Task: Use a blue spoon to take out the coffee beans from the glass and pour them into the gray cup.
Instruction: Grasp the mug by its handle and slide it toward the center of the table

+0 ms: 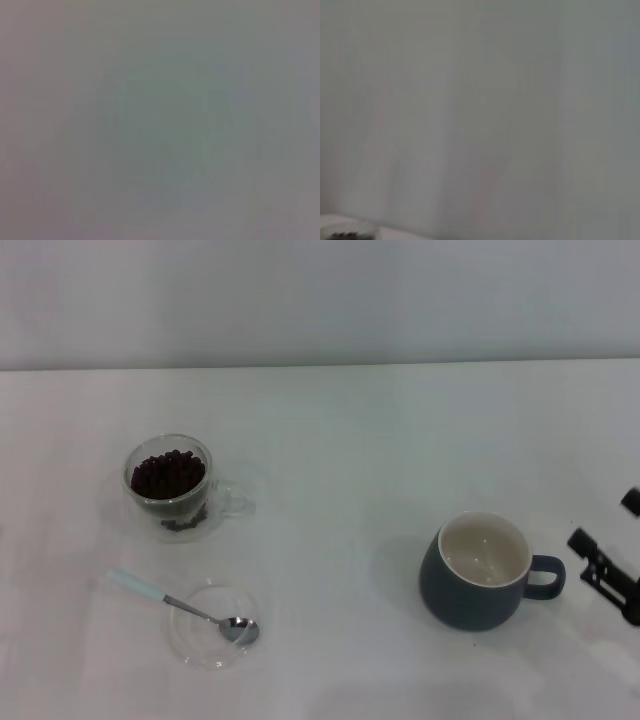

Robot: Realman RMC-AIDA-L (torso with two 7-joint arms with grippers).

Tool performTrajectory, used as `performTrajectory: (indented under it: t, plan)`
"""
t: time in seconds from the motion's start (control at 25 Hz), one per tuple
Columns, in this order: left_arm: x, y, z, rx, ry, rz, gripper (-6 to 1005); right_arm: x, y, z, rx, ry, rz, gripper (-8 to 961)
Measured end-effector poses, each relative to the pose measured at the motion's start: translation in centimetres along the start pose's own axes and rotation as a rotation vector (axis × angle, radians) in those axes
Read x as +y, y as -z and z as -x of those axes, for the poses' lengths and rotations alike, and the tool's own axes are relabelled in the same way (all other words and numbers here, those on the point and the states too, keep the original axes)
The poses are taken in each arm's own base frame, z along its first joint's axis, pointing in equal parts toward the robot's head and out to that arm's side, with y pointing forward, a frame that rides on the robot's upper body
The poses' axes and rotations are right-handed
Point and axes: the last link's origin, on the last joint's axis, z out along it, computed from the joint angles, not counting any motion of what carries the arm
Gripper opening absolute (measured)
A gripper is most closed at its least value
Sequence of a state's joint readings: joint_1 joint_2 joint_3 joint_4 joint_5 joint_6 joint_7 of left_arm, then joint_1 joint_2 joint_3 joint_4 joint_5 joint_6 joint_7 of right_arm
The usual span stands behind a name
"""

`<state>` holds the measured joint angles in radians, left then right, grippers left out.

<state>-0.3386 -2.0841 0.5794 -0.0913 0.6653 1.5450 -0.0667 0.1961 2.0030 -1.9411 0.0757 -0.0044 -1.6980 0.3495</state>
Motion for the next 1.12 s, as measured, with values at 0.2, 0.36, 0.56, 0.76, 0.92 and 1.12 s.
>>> performTrajectory:
  t: [0.2, 0.36, 0.56, 0.76, 0.92, 1.12]
  plan:
    - [-0.4, 0.0, -0.1, 0.002, -0.010, -0.004, 884, 0.8, 1.7, -0.7, 0.045, -0.026, 0.004, 842]
    - [-0.7, -0.2, -0.2, 0.011, -0.017, -0.014, 884, 1.2, 2.5, -1.3, 0.081, -0.038, -0.001, 773]
    - [-0.6, -0.5, -0.3, 0.018, -0.017, -0.013, 885, 1.4, 2.4, -2.2, 0.136, -0.050, -0.006, 774]
    - [-0.6, -0.6, -0.5, 0.027, -0.018, -0.014, 885, 1.3, 1.4, -2.9, 0.178, -0.059, -0.010, 775]
    - [-0.8, -0.7, -0.5, 0.031, -0.022, -0.015, 884, 1.2, 0.4, -3.7, 0.223, -0.051, -0.011, 774]
    - [-0.8, -0.7, -0.5, 0.031, -0.024, -0.017, 884, 1.1, -0.5, -4.1, 0.253, -0.036, -0.011, 772]
